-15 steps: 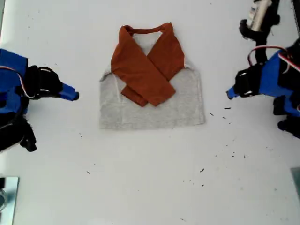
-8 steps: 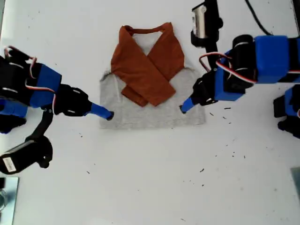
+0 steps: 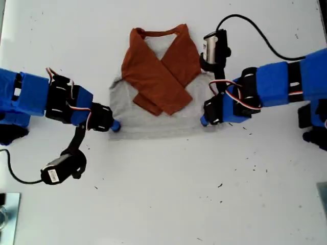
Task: Fold t shirt
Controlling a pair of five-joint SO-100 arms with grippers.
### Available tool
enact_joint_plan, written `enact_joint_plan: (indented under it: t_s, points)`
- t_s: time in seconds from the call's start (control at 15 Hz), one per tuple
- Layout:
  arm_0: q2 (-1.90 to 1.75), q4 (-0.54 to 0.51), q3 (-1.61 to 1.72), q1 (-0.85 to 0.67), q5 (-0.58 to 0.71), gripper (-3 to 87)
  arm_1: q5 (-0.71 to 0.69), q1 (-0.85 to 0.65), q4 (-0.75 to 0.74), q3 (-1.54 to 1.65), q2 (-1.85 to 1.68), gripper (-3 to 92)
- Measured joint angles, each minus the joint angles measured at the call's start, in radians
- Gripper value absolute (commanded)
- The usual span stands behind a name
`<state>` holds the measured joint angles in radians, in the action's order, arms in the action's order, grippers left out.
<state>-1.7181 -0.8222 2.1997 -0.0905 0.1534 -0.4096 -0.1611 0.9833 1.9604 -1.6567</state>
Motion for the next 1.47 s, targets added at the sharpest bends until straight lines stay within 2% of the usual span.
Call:
enact_joint_plan:
  t_s: [0.2, 0.33, 0.47, 0.73, 0.87, 1.0, 1.07, 1.13, 1.2, 1.33, 1.4, 1.47]
  points:
    - [-0.003, -0.009, -0.048, 0.0, 0.003, -0.3, 0.005, 0.0, 0.002, -0.018, -0.023, 3.2]
    - [-0.06, -0.052, -0.069, 0.032, 0.003, -0.3, -0.009, 0.021, 0.029, -0.04, -0.075, 3.2]
    - [-0.138, -0.058, -0.08, 0.109, -0.003, -0.3, -0.009, 0.094, 0.1, -0.038, -0.209, 3.1]
    - [-0.169, -0.023, -0.087, 0.334, -0.106, -0.3, 0.061, 0.293, 0.115, -0.015, -0.385, 3.1]
    - [-0.169, -0.02, -0.13, 0.374, -0.117, -0.3, 0.071, 0.298, 0.106, -0.015, -0.387, 3.1]
    - [-0.215, -0.066, -0.178, 0.357, -0.075, -0.3, 0.038, 0.245, 0.104, -0.02, -0.393, 5.4]
    - [-0.285, -0.127, -0.179, 0.287, -0.04, 9.8, 0.015, 0.17, 0.104, -0.028, -0.411, 35.4]
    - [-0.391, -0.196, -0.17, 0.163, -0.008, 23.0, -0.012, 0.063, 0.094, -0.028, -0.439, 36.8]
    - [-0.548, -0.213, -0.078, -0.012, 0.015, 31.4, -0.048, -0.075, 0.06, -0.023, -0.479, 36.8]
    - [-0.93, -0.181, 0.222, -0.436, 0.067, 30.7, -0.054, -0.382, -0.072, 0.179, -0.739, 36.8]
    - [-1.092, -0.181, 0.333, -0.505, 0.078, 26.7, -0.054, -0.448, -0.048, 0.261, -0.877, 36.8]
    - [-1.204, -0.178, 0.425, -0.479, 0.072, 23.1, -0.054, -0.471, 0.008, 0.356, -1.028, 36.7]
